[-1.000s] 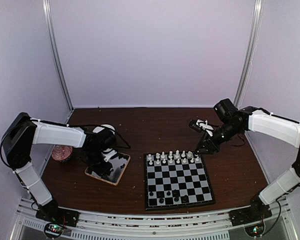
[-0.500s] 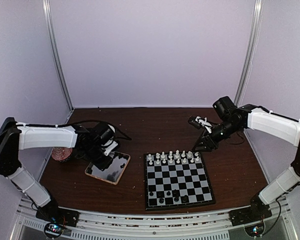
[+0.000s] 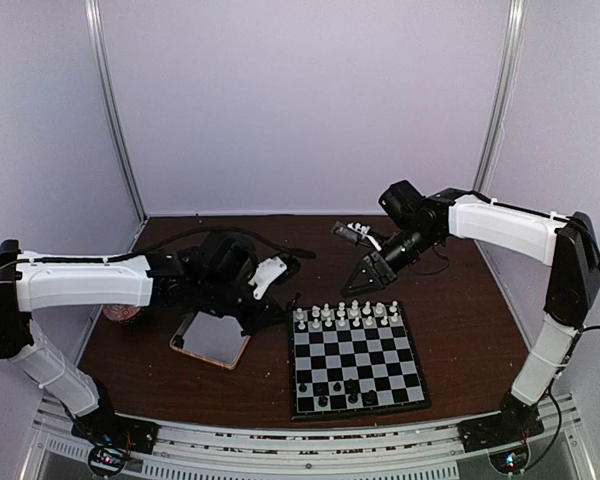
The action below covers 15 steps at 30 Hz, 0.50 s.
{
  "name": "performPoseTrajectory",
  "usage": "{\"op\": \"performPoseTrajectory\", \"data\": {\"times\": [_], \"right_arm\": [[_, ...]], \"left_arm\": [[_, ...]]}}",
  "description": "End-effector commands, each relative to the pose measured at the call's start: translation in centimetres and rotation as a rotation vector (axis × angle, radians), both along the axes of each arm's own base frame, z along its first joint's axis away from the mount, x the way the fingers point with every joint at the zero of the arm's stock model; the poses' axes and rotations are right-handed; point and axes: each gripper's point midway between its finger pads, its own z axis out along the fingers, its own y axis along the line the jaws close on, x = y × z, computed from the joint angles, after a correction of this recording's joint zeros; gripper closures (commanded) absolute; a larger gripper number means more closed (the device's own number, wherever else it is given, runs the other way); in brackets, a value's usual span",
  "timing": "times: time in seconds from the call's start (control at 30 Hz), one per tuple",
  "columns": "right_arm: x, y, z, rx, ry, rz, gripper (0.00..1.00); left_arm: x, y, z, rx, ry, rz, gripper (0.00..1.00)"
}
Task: Set up the chess pieces on the board
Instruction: Pick up the rook from the chess pile.
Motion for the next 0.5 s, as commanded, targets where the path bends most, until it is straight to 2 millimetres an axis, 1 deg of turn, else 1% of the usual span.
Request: {"op": "performPoseTrajectory", "data": {"times": [0.0, 0.07, 0.17, 0.33, 0.47], "right_arm": [[-1.5, 2.1, 1.5, 0.046, 0.080, 0.026, 0.55], [-1.8, 2.5, 1.3, 0.045, 0.097, 0.033, 0.54], [-2.3, 3.1, 1.3, 0.055, 0.120, 0.050, 0.54], [-2.6, 3.7, 1.8, 0.072, 0.107, 0.060, 0.53], [-2.3, 4.0, 2.0, 0.080, 0.101, 0.047, 0.54]], "left_arm": [[-0.2, -5.5, 5.0, -0.310, 0.053, -0.066, 1.00], [-0.5, -6.4, 5.2, -0.328, 0.061, -0.082, 1.00], [-0.9, -7.1, 4.8, -0.329, 0.072, -0.095, 1.00], [-1.4, -7.7, 4.4, -0.328, 0.095, -0.116, 1.00], [-1.7, -7.9, 4.3, -0.328, 0.105, -0.126, 1.00]]}}
